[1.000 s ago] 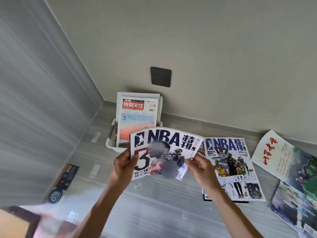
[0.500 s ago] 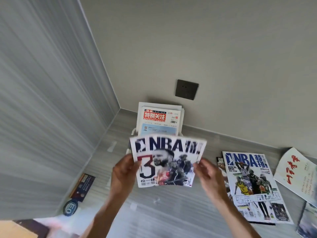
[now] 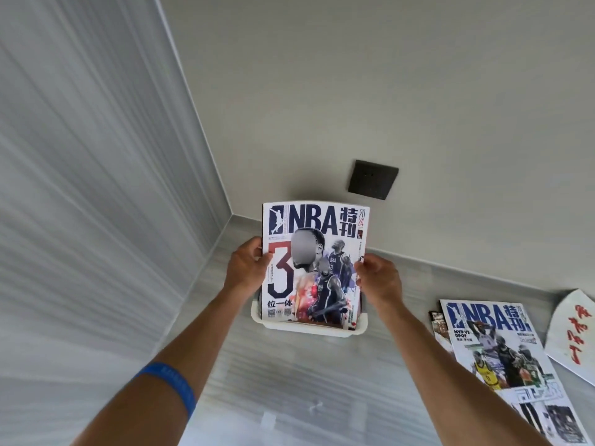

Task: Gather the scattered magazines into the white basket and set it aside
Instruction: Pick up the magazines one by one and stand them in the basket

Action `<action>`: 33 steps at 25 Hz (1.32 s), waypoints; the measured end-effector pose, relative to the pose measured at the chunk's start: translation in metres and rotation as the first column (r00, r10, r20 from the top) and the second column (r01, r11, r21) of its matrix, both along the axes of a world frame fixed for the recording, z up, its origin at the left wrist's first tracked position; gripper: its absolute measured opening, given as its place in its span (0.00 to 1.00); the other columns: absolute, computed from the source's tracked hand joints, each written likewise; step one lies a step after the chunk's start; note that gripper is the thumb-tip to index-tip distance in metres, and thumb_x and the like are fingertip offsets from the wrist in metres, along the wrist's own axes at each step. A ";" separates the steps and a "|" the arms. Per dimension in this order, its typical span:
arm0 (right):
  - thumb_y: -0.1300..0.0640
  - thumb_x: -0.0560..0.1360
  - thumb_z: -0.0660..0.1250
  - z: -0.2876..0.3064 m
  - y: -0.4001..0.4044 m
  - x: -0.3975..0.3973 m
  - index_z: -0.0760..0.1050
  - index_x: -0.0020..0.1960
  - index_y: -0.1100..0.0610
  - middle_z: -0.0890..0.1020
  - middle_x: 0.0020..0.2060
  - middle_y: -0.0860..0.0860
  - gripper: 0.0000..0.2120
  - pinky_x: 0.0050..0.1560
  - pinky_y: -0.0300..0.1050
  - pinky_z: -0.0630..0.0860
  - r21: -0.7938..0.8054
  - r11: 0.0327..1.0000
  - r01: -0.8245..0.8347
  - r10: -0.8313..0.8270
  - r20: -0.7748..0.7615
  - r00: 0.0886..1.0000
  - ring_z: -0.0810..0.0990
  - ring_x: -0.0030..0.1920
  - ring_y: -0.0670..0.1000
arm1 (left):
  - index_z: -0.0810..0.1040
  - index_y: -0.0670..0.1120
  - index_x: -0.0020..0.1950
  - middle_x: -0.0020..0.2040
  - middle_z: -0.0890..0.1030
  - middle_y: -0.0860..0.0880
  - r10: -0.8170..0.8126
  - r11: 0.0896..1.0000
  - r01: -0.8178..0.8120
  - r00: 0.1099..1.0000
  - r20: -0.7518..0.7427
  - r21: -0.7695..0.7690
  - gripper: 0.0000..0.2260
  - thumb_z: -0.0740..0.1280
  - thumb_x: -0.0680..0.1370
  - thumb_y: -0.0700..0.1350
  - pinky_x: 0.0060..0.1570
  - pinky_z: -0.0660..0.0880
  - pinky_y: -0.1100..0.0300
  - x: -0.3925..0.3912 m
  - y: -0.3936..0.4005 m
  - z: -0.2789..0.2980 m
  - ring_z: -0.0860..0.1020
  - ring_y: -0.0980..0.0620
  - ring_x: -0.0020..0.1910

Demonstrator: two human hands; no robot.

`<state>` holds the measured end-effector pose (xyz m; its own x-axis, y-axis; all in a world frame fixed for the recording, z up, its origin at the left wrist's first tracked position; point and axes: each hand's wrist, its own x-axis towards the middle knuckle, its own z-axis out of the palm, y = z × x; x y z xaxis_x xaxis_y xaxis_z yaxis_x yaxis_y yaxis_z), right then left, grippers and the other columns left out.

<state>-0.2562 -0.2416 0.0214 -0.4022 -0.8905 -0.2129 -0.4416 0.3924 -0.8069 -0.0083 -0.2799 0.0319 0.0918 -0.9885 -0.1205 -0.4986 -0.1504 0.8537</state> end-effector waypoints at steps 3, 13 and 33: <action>0.56 0.75 0.68 -0.017 0.010 0.001 0.77 0.54 0.48 0.84 0.53 0.50 0.08 0.47 0.47 0.81 0.007 1.000 0.025 -0.025 0.006 1.000 0.84 0.45 0.50 | 0.76 0.51 0.55 0.54 0.83 0.50 0.058 0.994 -0.068 0.990 0.128 0.082 0.09 0.68 0.75 0.42 0.45 0.77 0.58 0.002 0.003 -0.026 0.82 0.52 0.48; 0.57 0.73 0.63 -0.062 0.108 -0.009 0.71 0.50 0.56 0.83 0.51 0.60 0.07 0.49 0.50 0.75 0.461 0.880 -0.112 0.156 -0.059 0.986 0.81 0.52 0.62 | 0.72 0.60 0.61 0.55 0.83 0.51 0.058 0.911 -0.073 0.997 0.049 0.406 0.26 0.59 0.69 0.36 0.45 0.83 0.47 0.004 0.113 -0.082 0.82 0.44 0.48; 0.56 0.63 0.80 -0.033 0.142 -0.104 0.74 0.60 0.48 0.86 0.49 0.51 0.28 0.49 0.40 0.82 0.015 0.997 -0.078 0.058 0.522 0.851 0.85 0.50 0.50 | 0.74 0.50 0.62 0.52 0.85 0.46 -0.162 0.931 0.276 0.898 -0.410 0.237 0.30 0.80 0.63 0.39 0.44 0.83 0.55 -0.086 0.125 -0.039 0.84 0.46 0.51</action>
